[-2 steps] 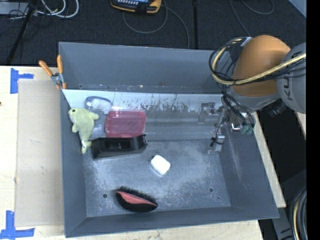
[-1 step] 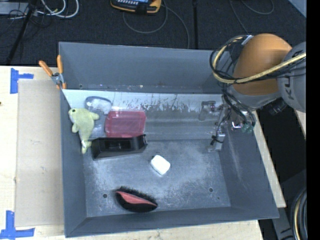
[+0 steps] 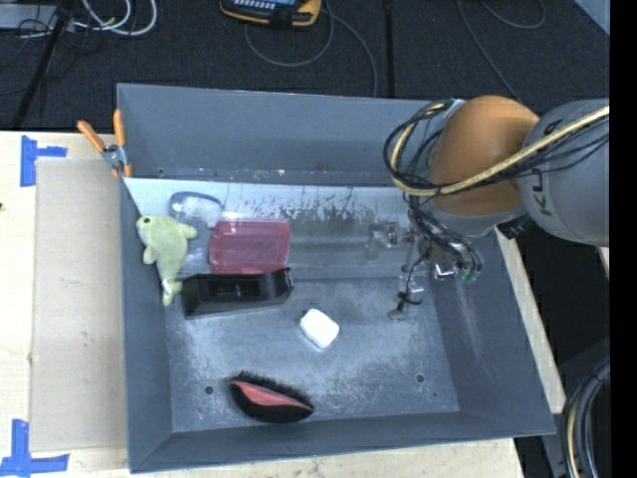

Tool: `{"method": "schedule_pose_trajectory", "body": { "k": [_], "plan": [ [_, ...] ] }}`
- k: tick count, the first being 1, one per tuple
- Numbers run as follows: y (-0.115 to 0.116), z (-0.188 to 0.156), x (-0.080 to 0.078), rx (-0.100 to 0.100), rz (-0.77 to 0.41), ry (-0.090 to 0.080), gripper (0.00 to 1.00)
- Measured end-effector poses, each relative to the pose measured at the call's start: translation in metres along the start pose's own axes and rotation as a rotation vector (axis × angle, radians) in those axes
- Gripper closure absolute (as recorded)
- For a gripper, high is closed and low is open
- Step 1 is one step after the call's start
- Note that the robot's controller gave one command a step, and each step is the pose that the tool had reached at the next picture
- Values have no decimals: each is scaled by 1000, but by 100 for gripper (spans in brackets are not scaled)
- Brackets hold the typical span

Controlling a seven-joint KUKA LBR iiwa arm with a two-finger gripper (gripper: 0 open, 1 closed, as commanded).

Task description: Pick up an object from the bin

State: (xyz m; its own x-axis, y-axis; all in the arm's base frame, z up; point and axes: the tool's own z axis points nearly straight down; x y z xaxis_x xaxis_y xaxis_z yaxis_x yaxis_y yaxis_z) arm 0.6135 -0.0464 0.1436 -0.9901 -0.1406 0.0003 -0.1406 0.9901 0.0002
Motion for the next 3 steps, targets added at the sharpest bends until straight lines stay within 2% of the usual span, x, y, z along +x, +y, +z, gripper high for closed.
{"method": "schedule_pose_trajectory", "body": {
  "k": [1,2,3],
  "plan": [
    [42,10,-11,-1,52,1,0],
    [77,14,7,0,-24,2,0],
    [86,45,18,-2,-69,1,0]
  ]
}}
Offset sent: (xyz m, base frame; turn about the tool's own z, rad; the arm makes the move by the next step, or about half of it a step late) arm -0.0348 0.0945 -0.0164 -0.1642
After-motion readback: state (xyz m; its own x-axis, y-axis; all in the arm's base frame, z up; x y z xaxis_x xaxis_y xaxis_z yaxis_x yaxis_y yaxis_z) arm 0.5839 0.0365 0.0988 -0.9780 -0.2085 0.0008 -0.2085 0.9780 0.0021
